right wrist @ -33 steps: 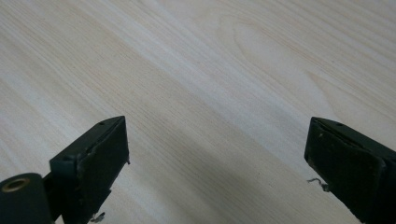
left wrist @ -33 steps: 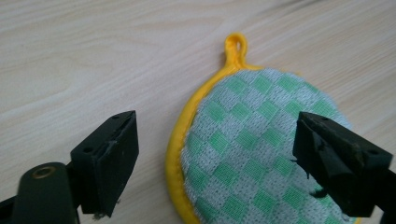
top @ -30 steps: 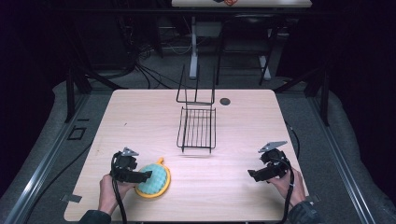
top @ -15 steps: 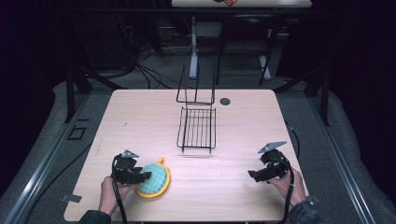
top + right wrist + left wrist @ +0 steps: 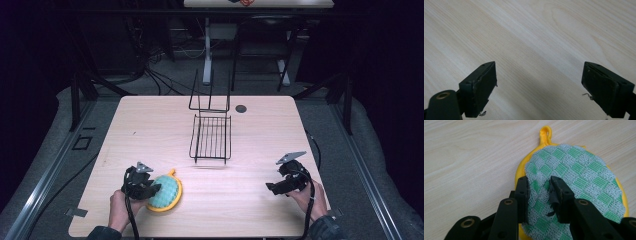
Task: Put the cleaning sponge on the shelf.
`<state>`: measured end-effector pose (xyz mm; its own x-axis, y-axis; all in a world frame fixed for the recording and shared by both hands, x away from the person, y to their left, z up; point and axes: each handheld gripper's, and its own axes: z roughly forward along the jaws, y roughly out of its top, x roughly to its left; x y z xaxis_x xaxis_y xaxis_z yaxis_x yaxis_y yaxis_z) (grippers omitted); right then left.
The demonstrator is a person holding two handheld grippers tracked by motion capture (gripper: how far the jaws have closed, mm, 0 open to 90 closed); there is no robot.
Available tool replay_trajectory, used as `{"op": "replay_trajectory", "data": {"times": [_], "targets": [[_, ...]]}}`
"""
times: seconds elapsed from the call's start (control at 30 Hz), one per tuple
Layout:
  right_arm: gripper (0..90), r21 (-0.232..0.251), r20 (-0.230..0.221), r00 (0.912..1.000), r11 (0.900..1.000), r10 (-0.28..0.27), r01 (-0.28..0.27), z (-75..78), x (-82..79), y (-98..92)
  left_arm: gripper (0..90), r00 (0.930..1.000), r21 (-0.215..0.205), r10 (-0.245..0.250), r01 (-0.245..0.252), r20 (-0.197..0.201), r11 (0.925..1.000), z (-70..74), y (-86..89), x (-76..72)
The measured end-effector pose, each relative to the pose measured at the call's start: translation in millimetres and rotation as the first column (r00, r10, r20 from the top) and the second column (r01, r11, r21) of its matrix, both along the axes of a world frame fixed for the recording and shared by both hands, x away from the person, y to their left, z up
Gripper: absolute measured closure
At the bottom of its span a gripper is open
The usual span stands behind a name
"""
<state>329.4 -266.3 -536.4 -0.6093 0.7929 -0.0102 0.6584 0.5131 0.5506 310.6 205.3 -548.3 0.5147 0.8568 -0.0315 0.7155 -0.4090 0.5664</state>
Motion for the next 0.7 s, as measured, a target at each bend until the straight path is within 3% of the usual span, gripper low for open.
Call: {"op": "replay_trajectory", "data": {"times": [0.2,0.7], "targets": [[12.6,-0.006,0.003,1.0000,1.000,0.000,0.000,1.1,-0.3,-0.7,78.0,0.9999,0.016,-0.001,0.001,0.017,0.9999,0.5,-0.2,-0.4],[12.8,-0.011,0.008,1.0000,1.000,0.003,-0.003,2.0,-0.2,-0.9,83.3,0.9982,0.054,-0.009,0.006,0.060,0.9985,1.9,-4.8,-3.7]]}}
